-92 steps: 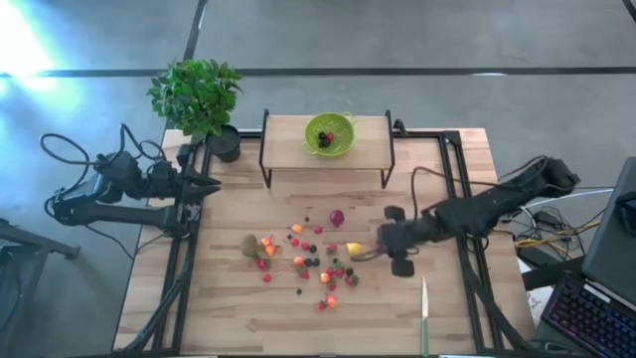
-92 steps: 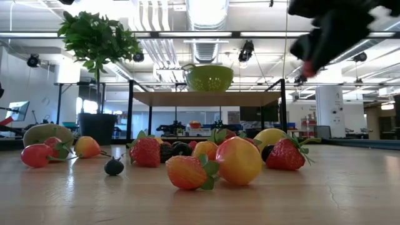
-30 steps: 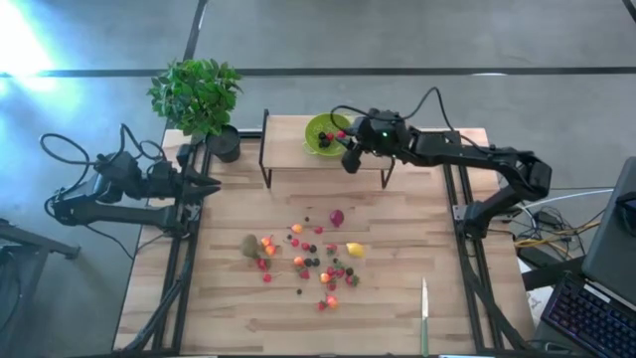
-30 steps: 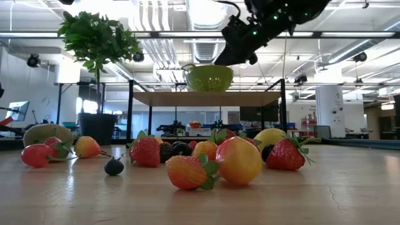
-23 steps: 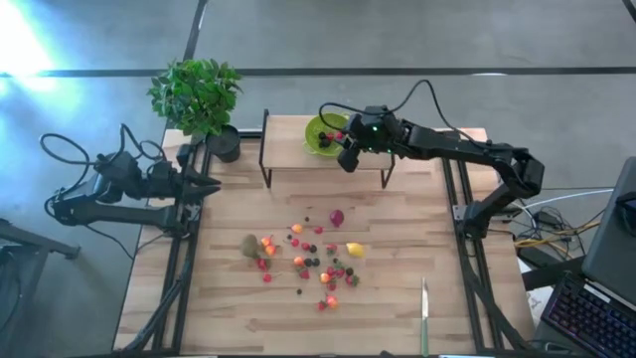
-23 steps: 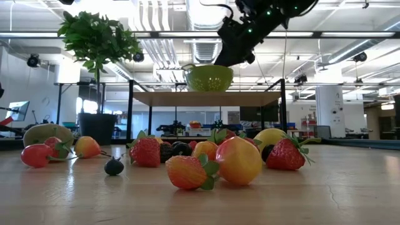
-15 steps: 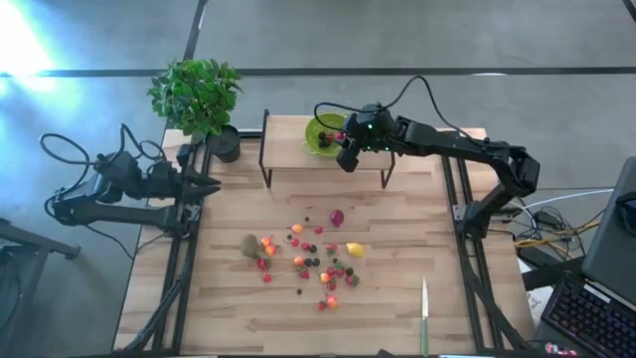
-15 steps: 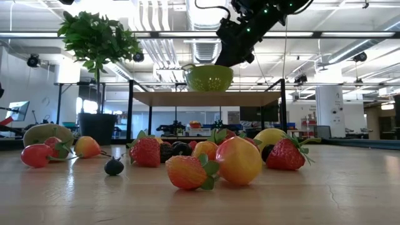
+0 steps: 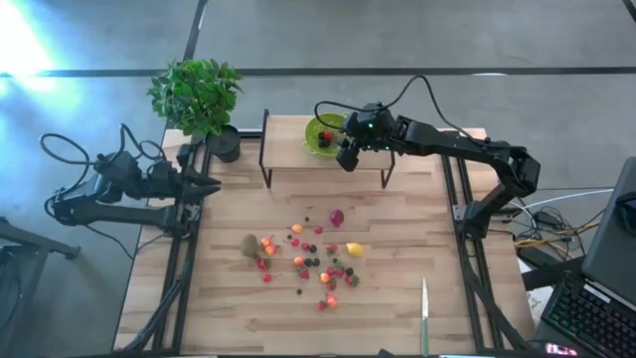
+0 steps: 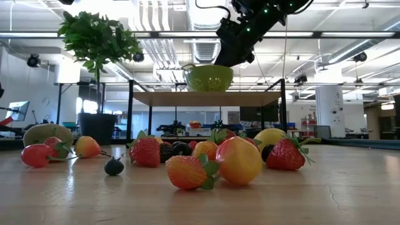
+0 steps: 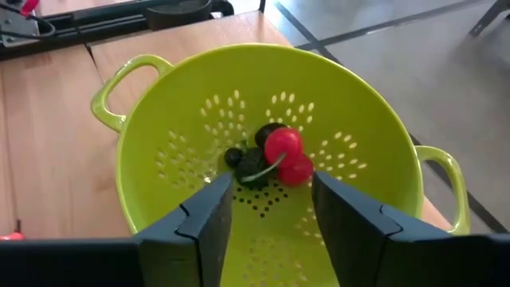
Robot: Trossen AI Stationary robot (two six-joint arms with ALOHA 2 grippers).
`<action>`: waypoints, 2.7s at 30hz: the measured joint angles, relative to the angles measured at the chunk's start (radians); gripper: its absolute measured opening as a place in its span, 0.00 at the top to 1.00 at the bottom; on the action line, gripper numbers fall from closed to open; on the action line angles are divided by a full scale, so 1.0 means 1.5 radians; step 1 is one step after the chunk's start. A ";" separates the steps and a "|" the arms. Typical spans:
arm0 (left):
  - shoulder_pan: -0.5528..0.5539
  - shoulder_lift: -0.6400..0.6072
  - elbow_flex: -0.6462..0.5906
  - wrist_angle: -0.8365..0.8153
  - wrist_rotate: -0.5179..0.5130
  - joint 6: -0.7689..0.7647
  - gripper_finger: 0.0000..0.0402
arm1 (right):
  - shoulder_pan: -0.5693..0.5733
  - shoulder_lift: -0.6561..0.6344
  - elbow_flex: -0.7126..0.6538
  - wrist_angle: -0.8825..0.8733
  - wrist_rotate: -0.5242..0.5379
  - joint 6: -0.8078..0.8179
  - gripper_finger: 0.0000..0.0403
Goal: Pick & Place Fruit
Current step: Put the red pomegranate into the green strainer bowl on the shelf
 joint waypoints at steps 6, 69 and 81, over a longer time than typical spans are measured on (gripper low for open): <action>0.001 0.000 0.000 0.000 0.000 0.000 0.84 | 0.000 0.000 0.010 0.001 0.000 0.000 0.54; 0.000 0.000 0.000 0.000 0.000 0.000 0.84 | 0.057 -0.302 -0.022 -0.095 -0.063 -0.178 0.85; 0.000 0.000 0.000 0.000 0.000 0.000 0.84 | 0.051 -0.367 -0.120 -0.085 -0.062 -0.175 0.81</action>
